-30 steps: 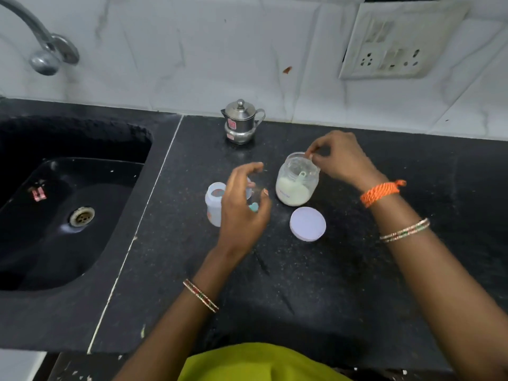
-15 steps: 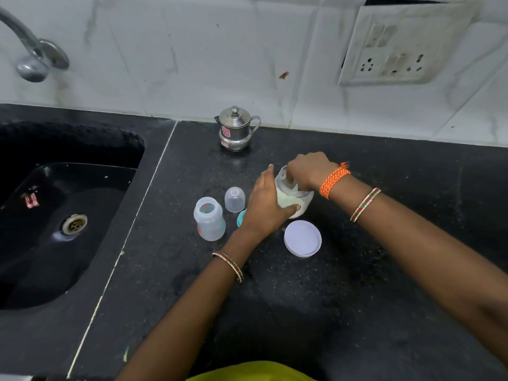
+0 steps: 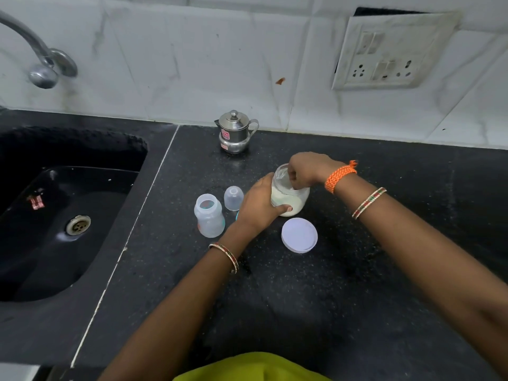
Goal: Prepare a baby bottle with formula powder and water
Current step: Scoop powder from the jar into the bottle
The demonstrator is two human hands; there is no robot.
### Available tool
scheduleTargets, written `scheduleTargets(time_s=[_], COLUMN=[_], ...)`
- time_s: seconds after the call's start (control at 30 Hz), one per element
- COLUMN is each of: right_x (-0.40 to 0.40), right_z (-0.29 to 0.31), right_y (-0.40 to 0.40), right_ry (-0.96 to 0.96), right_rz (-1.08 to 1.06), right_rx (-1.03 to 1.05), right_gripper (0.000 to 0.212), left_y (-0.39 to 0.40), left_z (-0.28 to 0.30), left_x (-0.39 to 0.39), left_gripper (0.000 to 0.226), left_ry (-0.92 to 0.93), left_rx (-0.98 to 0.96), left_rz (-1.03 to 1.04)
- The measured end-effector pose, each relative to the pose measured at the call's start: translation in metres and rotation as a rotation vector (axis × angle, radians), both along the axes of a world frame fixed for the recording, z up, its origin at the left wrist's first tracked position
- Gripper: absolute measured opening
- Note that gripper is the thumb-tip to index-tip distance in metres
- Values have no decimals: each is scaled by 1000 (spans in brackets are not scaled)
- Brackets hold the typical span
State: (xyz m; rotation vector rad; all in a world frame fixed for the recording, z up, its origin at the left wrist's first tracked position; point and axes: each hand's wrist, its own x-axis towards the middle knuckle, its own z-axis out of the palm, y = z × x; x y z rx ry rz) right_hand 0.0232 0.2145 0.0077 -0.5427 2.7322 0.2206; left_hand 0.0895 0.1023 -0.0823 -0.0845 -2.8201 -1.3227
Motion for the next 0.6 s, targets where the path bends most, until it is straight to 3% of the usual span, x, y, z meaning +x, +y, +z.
scheduleTargets(time_s=[0.1,0.23,0.33,0.6], right_x=[4,11,11,10], right_z=[2,-3,-9,-5], right_y=[0,4,7,4], right_ry=[-3,169,237,-20], right_rz=[-55,-80,-86,-169], right_rx=[-138,-156,-160,-267], right_gripper=[24,26,26,16], left_y=[-2,-5,-9,-18], left_z=[0,3,6,-3], left_x=[1,6,23,52], left_gripper=[81,90,75,60], left_ry=[-2,12,64,95], left_rx=[-45,-135,-85,89], left_rz=[5,18,74,219])
